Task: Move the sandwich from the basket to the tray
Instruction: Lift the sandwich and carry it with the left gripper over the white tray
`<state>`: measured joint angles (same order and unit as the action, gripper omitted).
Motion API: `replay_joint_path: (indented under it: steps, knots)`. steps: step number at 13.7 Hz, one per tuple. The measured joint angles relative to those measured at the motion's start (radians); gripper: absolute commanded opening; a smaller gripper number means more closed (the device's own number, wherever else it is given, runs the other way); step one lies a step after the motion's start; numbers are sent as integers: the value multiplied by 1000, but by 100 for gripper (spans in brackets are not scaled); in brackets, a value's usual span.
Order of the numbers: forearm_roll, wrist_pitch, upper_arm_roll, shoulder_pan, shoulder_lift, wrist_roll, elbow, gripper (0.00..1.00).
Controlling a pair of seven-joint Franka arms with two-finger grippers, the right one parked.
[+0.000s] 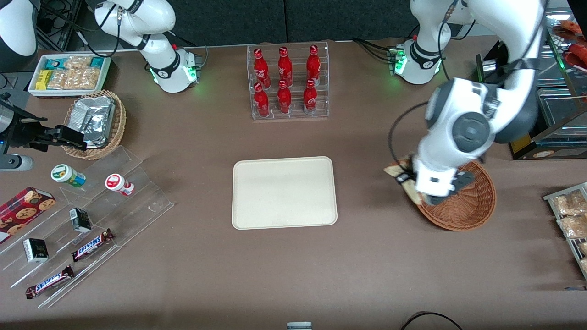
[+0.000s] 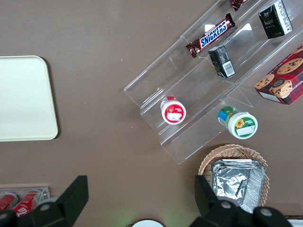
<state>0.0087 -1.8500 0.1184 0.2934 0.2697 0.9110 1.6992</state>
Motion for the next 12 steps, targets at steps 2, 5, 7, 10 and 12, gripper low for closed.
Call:
replay_joint_path:
  steps: [2,5,7,10,12]
  knots:
    - [0,0,1,81,17,12,-37,3]
    - [0,-1,2,175,74,19,-108,6]
    - [-1,-2,2,228,136,19,-165,6]
    - [0,-9,1,299,260,19,-284,5]
    - [0,-44,1,329,351,-7,-367,6]
